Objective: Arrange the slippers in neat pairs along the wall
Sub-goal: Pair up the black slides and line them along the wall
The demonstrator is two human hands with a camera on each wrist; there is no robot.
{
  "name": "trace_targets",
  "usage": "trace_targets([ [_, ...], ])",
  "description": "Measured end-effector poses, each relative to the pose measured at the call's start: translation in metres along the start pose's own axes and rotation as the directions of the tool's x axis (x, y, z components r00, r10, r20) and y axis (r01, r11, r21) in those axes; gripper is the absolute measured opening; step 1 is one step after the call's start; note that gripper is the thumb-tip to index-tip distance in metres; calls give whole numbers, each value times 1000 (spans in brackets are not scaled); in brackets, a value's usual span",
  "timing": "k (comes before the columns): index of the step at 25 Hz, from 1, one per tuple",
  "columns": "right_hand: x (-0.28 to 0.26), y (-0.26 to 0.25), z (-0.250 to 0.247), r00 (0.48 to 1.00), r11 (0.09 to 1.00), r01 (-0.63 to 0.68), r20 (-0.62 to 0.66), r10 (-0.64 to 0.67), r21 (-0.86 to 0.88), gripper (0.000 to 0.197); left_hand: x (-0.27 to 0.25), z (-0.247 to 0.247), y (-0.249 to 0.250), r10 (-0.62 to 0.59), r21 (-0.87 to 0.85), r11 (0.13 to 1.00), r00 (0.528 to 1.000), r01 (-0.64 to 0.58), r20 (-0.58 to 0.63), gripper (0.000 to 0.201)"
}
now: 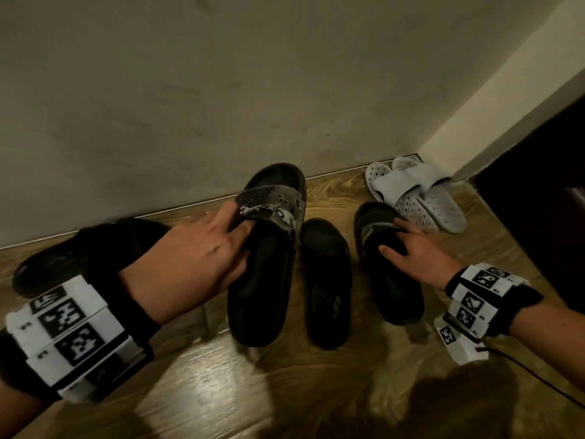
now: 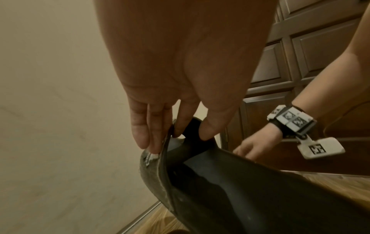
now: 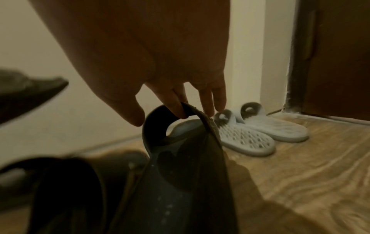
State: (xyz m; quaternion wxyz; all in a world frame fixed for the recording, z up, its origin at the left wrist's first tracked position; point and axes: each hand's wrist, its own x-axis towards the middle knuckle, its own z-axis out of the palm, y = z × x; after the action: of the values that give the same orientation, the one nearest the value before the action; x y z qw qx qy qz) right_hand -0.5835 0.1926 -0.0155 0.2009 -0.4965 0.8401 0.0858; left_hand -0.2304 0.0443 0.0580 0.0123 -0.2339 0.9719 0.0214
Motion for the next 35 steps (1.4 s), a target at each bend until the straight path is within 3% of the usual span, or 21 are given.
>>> trace_targets([
  [4, 3, -10, 28, 987, 985, 156, 28, -158, 73, 55, 18, 9, -10, -5, -54, 999, 1000, 5, -2, 49],
  [8, 10, -31, 39, 932, 916, 359, -18, -361, 177, 51, 44, 15, -19, -21, -111, 994, 1000, 21, 4, 51],
  [10, 21, -28, 38, 947, 927, 320, -34, -320, 193, 51, 59, 17, -16, -6, -150, 989, 1000, 7, 10, 50],
  [13, 43, -6, 20, 984, 953, 172, -89, -154, 249, 49, 76, 17, -4, 15, -202, 979, 1000, -11, 21, 48],
  [17, 45, 18, 11, 975, 941, 88, -220, -14, 328, 46, 97, 19, 11, 45, -279, 960, 998, -32, 41, 36],
  [19, 34, 20, 24, 991, 944, 56, -135, -12, 326, 42, 110, 24, 21, 38, -329, 944, 998, -17, 57, 30],
  [21, 18, 17, 39, 999, 938, 48, -12, -47, 343, 45, 123, 32, 32, 30, -355, 935, 994, 9, 106, 37],
  [26, 8, 17, 54, 979, 951, 145, 99, -177, 272, 50, 149, 48, 53, 18, -229, 973, 974, 35, 228, 45],
  [29, 18, 22, 52, 967, 937, 185, 116, -228, 295, 55, 158, 59, 67, 11, -98, 995, 961, 17, 277, 40],
  [31, 25, 27, 48, 972, 949, 155, 129, -196, 275, 58, 164, 71, 73, -5, -62, 998, 955, 24, 296, 42],
  [35, 28, 42, 43, 1000, 968, 20, 3, -22, 250, 39, 172, 95, 75, -17, -248, 962, 934, 113, 358, 64],
])
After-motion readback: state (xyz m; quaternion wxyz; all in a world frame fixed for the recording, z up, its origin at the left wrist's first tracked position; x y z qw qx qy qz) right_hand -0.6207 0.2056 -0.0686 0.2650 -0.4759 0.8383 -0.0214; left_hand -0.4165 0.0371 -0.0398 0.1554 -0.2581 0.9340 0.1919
